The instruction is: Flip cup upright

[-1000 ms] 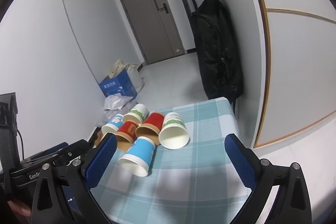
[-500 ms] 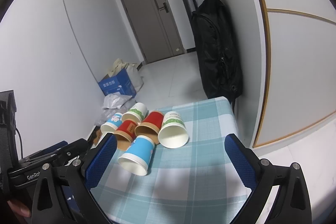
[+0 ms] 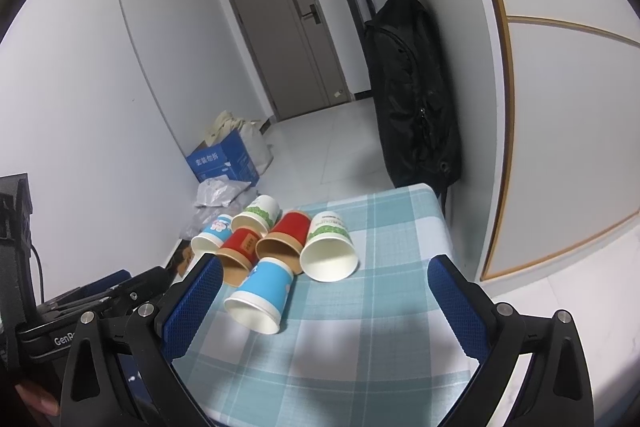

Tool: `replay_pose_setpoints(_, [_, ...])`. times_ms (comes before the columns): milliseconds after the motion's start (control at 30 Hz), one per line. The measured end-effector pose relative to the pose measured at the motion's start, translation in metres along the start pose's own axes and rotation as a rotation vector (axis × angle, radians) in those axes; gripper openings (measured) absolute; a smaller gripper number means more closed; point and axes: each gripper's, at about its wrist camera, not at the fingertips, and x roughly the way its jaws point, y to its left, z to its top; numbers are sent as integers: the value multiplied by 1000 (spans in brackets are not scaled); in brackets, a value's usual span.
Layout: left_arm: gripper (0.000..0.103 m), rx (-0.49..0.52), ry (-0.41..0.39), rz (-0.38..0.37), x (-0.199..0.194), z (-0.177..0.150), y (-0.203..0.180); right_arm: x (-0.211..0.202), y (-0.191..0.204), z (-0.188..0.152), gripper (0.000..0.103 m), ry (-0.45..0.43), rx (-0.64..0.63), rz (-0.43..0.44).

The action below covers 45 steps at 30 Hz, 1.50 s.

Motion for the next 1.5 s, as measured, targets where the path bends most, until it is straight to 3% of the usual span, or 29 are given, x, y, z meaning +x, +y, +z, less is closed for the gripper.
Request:
replay_pose_setpoints(1200, [84,35,21,-9,6,2,-2,-1,0,1,103,0,9,-16])
replay_pose_setpoints(1500, [84,24,80,-67,19,2,0,1,0,2,103,11,-1,-36])
